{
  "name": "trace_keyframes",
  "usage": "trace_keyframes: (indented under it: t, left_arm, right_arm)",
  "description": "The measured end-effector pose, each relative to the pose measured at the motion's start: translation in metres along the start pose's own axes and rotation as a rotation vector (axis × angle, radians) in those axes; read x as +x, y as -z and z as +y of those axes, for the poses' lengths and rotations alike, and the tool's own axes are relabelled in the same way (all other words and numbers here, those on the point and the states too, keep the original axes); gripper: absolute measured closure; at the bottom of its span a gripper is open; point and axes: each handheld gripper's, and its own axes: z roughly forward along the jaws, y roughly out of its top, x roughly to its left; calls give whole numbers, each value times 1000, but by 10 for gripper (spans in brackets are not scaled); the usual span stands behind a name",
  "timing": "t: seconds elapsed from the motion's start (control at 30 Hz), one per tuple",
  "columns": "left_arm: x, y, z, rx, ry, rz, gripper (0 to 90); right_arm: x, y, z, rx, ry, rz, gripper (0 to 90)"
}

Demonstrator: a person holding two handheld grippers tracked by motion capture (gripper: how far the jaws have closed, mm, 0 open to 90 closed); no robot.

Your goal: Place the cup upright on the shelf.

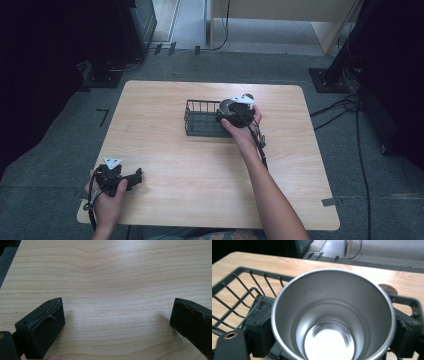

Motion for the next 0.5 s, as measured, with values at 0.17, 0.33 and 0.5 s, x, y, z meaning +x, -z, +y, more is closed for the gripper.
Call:
trace_keyframes:
  t: [0.17,0.33,0.5]
  left_arm:
    - [0,0,0,0,0,0,0]
    - [0,0,0,0,0,0,0]
    - [0,0,0,0,0,0,0]
  right_arm:
    - [3,9,6,-33,7,11,65]
    - [2,21,11,-52,16,19,26]
    - [1,35,13,-71,22,22,12]
